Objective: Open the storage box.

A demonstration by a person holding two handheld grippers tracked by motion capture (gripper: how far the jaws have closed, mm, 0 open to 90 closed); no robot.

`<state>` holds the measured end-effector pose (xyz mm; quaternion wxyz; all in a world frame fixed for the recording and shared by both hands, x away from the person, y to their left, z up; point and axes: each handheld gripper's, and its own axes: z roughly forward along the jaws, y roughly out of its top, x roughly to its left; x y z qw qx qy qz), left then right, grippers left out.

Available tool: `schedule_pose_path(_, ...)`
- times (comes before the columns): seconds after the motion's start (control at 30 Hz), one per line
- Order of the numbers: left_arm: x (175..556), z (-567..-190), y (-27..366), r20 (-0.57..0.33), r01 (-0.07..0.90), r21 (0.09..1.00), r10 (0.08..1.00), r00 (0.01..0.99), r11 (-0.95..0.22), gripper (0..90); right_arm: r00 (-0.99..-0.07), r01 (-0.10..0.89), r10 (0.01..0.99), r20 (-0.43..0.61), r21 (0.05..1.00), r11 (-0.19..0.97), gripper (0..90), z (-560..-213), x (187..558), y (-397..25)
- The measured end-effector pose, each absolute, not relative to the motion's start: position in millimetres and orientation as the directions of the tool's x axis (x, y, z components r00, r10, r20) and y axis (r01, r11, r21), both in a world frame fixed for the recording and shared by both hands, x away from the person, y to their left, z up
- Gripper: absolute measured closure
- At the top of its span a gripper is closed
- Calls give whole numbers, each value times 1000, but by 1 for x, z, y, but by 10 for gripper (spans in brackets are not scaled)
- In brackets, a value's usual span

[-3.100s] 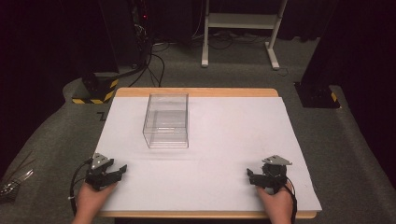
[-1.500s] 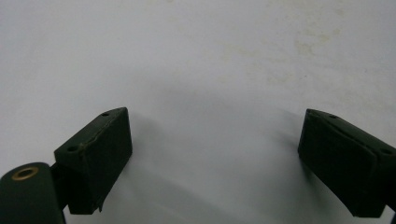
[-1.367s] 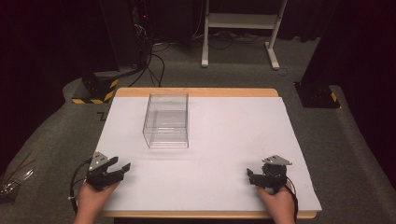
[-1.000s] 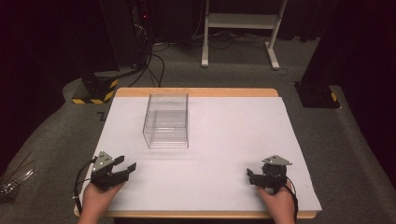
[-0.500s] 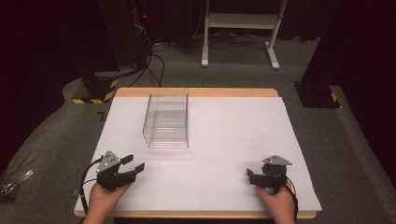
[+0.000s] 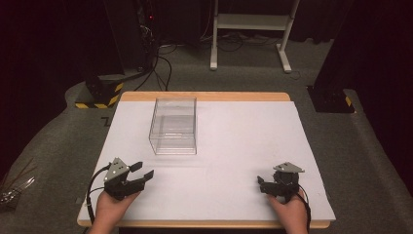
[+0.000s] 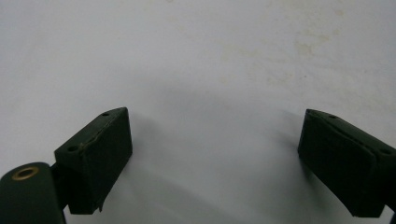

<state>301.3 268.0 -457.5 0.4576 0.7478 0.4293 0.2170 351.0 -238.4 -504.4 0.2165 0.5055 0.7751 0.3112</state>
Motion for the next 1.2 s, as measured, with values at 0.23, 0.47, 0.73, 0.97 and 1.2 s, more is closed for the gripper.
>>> schedule_pose_path(0.23, 306, -458, 262, -57, 451, 863, 843, 535, -228, 414, -395, 649, 918, -22, 701, 296, 96, -504, 351, -238)
schedule_pose_path(0.47, 320, -458, 261, -100, 478, 854, 837, 539, -206, 410, -394, 649, 919, -20, 702, 294, 97, -504, 351, -238)
schedule_pose_path(0.73, 338, -457, 255, -92, 448, 871, 828, 553, -202, 424, -393, 650, 919, -19, 702, 292, 97, -504, 351, -238)
schedule_pose_path(0.97, 349, -455, 252, -99, 440, 877, 823, 559, -193, 435, -394, 650, 919, -20, 701, 294, 97, -504, 351, -238)
schedule_pose_path(1.2, 359, -441, 257, -100, 420, 888, 814, 573, -186, 449, -393, 650, 919, -21, 701, 294, 98, -504, 351, -238)
